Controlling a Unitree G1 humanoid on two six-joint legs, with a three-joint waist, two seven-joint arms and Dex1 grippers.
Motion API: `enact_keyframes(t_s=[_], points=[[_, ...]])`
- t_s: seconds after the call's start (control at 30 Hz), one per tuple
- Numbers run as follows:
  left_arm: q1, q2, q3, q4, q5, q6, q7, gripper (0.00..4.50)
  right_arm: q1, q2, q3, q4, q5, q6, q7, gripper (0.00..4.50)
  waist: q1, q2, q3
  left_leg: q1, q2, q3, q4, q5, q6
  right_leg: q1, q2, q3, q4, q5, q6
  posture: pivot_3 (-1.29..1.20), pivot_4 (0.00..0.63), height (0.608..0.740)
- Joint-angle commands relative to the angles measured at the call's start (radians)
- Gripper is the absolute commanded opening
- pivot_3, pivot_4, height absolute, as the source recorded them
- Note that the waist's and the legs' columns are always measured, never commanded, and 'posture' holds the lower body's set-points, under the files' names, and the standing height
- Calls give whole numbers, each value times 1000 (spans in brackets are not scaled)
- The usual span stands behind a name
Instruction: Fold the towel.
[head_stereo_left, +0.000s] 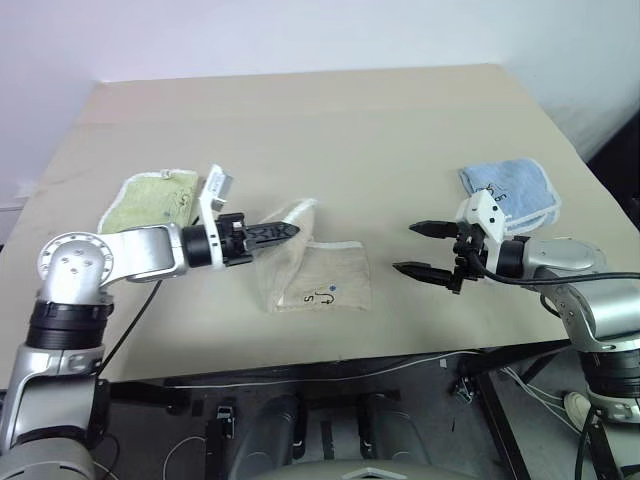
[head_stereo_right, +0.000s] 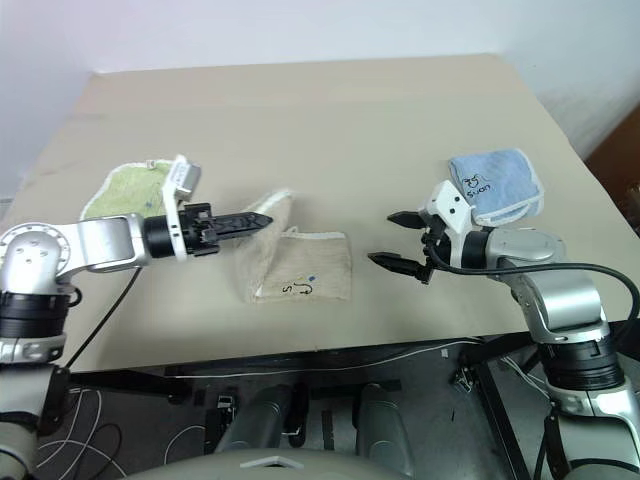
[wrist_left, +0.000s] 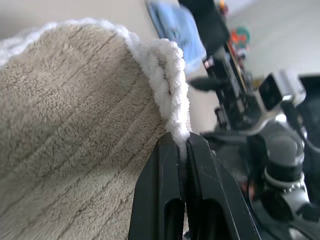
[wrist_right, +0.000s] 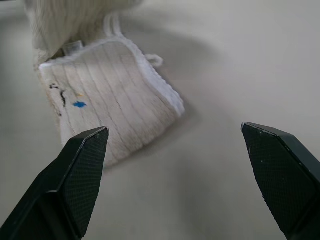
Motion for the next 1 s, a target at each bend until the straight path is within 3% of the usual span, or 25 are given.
enact_keyframes(t_s=[0.03,0.57,0.67,0.87,1.0], points=[[-67,-58,-49,26,113,45,-71,44,27,-24,-59,-62,19,4,-25,4500,5,0,0,0,0,0,0,0,0,0,0,0,0,0,0,0,150,740],[-107,-270,-139,35,569,43,-339,44,65,-35,-59,-84,-6,-4,-88,4500,5,-1,1,0,0,0,2,0,0,1,0,0,0,0,0,0,150,740],[-95,-288,-132,12,615,39,-366,679,54,-29,-47,-80,-11,-9,-88,4500,5,-1,1,0,0,0,2,0,0,2,0,0,0,0,0,0,150,740],[-93,-301,-67,-39,634,47,-410,2561,36,-23,-30,-68,-10,-15,-84,4500,5,-1,1,0,0,0,3,0,0,2,0,0,0,1,1,0,150,740],[-91,-261,-27,-110,645,41,-446,3987,-1,-17,-37,-52,27,26,-78,4500,3,-1,1,0,0,0,3,0,1,2,0,0,1,1,1,0,150,740]])
